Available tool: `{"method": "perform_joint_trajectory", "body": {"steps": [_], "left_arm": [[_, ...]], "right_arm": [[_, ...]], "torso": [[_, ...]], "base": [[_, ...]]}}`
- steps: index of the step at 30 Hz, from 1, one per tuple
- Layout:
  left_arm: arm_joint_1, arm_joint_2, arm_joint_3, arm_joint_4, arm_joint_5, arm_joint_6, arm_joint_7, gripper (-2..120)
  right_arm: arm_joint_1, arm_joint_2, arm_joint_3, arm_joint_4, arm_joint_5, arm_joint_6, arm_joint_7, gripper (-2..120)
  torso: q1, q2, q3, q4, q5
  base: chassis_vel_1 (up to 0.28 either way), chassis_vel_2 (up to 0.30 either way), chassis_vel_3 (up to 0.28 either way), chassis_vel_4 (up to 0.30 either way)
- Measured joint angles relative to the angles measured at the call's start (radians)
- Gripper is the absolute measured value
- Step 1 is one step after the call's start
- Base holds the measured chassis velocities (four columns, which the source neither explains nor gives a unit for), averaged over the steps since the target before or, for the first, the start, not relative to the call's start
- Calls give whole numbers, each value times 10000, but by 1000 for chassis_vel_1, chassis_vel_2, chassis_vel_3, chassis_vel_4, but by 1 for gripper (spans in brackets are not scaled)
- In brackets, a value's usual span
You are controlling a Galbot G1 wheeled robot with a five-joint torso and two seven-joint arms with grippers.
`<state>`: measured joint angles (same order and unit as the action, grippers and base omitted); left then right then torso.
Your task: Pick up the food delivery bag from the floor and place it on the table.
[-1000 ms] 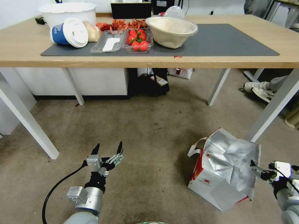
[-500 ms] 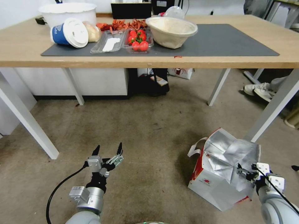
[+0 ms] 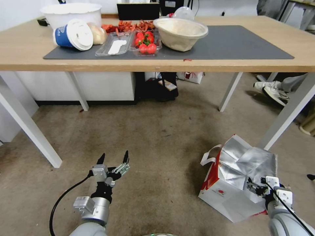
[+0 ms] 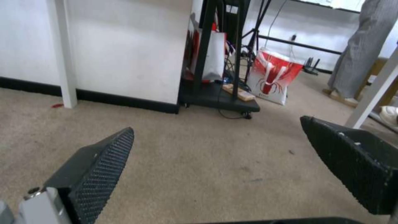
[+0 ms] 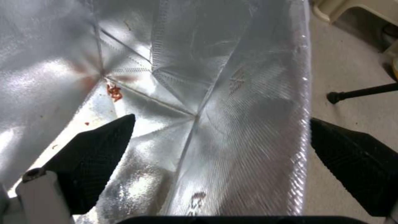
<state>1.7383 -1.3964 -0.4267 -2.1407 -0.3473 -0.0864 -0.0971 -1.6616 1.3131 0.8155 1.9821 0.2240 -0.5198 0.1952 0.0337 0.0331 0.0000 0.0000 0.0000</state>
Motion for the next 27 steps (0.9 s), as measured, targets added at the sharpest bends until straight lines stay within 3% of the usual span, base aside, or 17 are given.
{"method": "perform_joint_trajectory", "body": {"steps": [24, 27], "left_arm": [[68, -6, 2, -177, 3, -144, -93, 100], [79, -10, 8, -178, 6, -184, -125, 100]], "right_arm": [[-137, 383, -111, 124, -95, -101, 325, 100], [-126, 392, -144, 80, -74, -87, 350, 92]], "torso": [[0, 2, 0, 0, 1], [0, 2, 0, 0, 1]], "base": [[0, 0, 0, 0], [0, 0, 0, 0]]}}
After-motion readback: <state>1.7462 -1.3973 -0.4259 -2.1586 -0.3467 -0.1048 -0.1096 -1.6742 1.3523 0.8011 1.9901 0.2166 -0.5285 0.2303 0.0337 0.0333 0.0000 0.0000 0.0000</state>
